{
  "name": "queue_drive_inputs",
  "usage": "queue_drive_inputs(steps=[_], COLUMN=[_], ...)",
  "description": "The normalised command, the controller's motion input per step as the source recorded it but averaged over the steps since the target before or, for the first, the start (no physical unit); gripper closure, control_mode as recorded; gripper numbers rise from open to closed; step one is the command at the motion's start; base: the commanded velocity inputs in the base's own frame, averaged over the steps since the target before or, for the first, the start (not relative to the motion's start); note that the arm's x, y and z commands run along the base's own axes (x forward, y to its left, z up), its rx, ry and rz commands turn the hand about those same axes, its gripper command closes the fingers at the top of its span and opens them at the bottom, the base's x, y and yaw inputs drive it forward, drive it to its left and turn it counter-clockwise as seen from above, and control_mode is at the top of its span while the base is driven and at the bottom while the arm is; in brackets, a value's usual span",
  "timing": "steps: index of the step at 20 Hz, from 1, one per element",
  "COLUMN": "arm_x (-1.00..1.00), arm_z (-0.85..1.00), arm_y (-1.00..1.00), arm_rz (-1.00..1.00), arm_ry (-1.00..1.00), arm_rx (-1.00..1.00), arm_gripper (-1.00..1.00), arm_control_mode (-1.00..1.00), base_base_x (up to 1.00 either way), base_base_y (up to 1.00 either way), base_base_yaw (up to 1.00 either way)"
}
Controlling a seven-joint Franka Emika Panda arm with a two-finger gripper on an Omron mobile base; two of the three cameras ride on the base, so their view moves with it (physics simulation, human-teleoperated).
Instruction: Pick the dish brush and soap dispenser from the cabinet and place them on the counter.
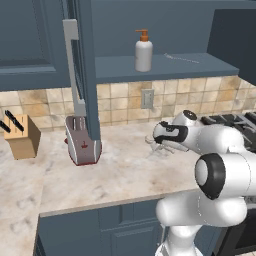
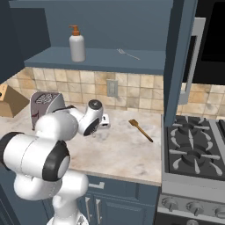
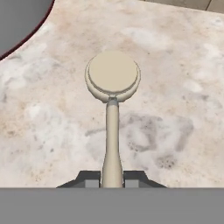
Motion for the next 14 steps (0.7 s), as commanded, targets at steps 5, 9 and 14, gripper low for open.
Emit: queue_drive_inputs(steps=[5,9,14], arm_x=[0.14,0.16,0.17], arm_z=[-0.39,-0.27,-0.21], arm_y=[0.03,0.05,0.06], arm_rz=[-0.01,-0.01,-0.01], arm_ry=[-0.02,-0.04,-0.03], arm_rx=[0.00,0.00,0.00], arm_gripper=[1.00,1.00,1.00], arm_control_mode=[-1.00,-1.00,-1.00], base_base_x=[0.00,0.00,0.00], base_base_y=[0.00,0.00,0.00], base_base_yaw=[0.00,0.00,0.00])
